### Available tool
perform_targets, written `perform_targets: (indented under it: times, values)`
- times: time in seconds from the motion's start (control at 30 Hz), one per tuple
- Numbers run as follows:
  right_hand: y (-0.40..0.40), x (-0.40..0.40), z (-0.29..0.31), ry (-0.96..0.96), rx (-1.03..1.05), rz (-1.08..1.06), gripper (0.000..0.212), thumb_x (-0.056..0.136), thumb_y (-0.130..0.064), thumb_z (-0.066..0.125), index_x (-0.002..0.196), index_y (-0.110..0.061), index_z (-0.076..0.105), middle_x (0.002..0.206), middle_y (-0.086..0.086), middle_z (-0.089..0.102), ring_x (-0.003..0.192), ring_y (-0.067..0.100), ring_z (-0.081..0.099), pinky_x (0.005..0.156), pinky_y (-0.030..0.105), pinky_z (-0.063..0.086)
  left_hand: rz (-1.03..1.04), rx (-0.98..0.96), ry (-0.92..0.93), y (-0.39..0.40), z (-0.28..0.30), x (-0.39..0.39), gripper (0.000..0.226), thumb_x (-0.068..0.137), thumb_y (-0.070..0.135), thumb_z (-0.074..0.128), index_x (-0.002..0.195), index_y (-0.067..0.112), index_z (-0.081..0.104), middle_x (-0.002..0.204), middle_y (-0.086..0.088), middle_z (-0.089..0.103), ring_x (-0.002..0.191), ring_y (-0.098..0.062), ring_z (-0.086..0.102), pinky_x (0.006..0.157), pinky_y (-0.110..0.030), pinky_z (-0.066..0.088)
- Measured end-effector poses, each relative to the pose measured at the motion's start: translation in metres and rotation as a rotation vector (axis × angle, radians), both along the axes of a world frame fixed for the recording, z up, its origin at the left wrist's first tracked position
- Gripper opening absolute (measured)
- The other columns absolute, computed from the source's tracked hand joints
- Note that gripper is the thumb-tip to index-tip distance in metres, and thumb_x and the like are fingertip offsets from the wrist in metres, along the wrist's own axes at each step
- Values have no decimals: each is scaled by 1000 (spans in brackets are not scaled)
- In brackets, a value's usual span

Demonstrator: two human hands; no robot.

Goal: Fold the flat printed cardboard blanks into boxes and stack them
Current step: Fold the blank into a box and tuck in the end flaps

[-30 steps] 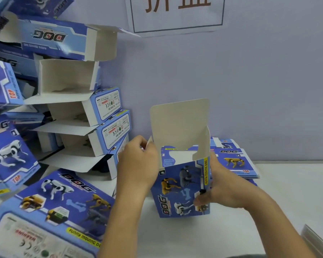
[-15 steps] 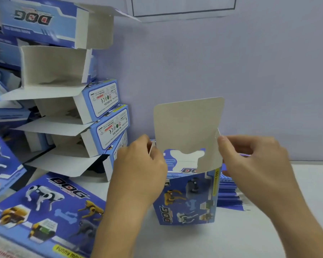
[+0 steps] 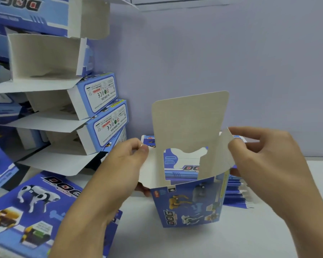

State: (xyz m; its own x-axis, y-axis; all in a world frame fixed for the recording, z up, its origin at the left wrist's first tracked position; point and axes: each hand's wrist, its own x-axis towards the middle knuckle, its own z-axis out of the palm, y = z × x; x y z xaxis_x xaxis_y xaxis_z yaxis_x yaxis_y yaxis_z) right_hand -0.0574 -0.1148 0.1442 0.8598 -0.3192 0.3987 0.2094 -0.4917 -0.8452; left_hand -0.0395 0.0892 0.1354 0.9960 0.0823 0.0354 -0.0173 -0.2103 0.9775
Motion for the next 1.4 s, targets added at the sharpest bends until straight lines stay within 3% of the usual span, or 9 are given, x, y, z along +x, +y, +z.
perform_targets:
  times: [0.17, 0.33, 0.53, 0.63, 0.8, 0.97, 1.1, 1.27, 1.4]
  values:
    - [-12, 6, -3, 97, 257, 86, 35, 90, -1, 50, 104, -22, 73, 72, -4, 76, 64, 12, 74, 53, 20, 57, -17, -195, 92, 3, -1, 3, 24, 102, 23, 50, 90, 7, 62, 60, -3, 67, 49, -14, 63, 39, -25, 45]
    - [-24, 13, -8, 215, 362, 167, 33, 86, -13, 55, 107, -31, 72, 73, -9, 71, 59, 11, 67, 76, 39, 56, -23, -42, 79, -2, 2, 2, 38, 98, 23, 46, 64, 23, 63, 49, 5, 60, 40, -9, 55, 35, -21, 38]
    - [3, 18, -13, 59, 92, 18, 17, 90, -26, 47, 91, -31, 64, 73, -12, 69, 53, 13, 58, 58, 34, 51, 65, 210, -138, -13, 2, 5, 38, 93, 31, 42, 59, 15, 45, 38, 13, 42, 36, -4, 44, 30, -15, 28]
    - [-4, 16, -13, 89, 203, 80, 13, 97, -22, 51, 91, -27, 62, 68, -7, 70, 40, 9, 53, 41, 26, 45, 118, 280, -176, -5, -6, 12, 38, 98, 27, 41, 69, 3, 45, 52, 0, 40, 48, -15, 37, 44, -23, 30]
    - [-26, 17, -12, 287, 615, 326, 8, 90, -13, 65, 97, -11, 65, 79, 12, 73, 49, 22, 63, 37, 24, 47, 110, 18, -51, -9, -17, 19, 57, 105, 31, 41, 52, 15, 51, 45, 2, 49, 41, -17, 45, 42, -22, 31]
    - [-29, 19, -14, 419, 817, 476, 17, 69, -16, 67, 82, -7, 72, 71, 10, 71, 43, 16, 62, 33, 15, 42, 236, -198, 8, -20, -21, 26, 41, 105, 34, 44, 74, 14, 61, 51, 3, 65, 40, -10, 62, 42, -25, 43]
    - [-33, 21, -18, 397, 866, 505, 12, 68, -16, 67, 70, -12, 77, 70, 8, 72, 42, 13, 62, 33, 14, 42, 215, -239, 13, -25, -22, 25, 42, 105, 35, 45, 70, 25, 66, 58, 4, 71, 45, -9, 66, 52, -29, 46]
    - [-34, 25, -24, 277, 888, 520, 48, 70, -14, 67, 117, -9, 63, 81, 11, 73, 46, 14, 61, 34, 16, 44, 90, -290, 38, -24, -9, 14, 58, 104, 35, 47, 49, 30, 65, 55, 3, 69, 45, -12, 67, 35, -23, 46]
    - [-38, 25, -26, 246, 890, 575, 55, 66, -14, 69, 120, -12, 63, 83, 10, 73, 49, 16, 62, 37, 17, 47, 40, -303, 61, -17, -3, 11, 58, 102, 37, 50, 46, 24, 61, 53, 0, 67, 44, -14, 66, 35, -21, 43]
